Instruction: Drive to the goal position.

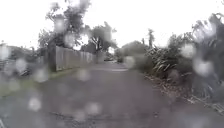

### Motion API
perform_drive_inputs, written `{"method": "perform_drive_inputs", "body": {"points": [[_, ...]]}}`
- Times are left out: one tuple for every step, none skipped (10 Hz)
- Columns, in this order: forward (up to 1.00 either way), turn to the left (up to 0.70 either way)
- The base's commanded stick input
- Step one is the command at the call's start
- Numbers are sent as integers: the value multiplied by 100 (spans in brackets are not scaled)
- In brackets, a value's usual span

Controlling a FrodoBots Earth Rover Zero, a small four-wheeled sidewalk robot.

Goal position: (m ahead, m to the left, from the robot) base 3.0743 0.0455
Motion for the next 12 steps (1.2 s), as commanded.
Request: {"method": "perform_drive_inputs", "body": {"points": [[0,0],[0,0],[0,0],[13,0],[47,0],[82,0],[100,0],[100,0],[100,0],[100,0],[100,0],[100,0]]}}
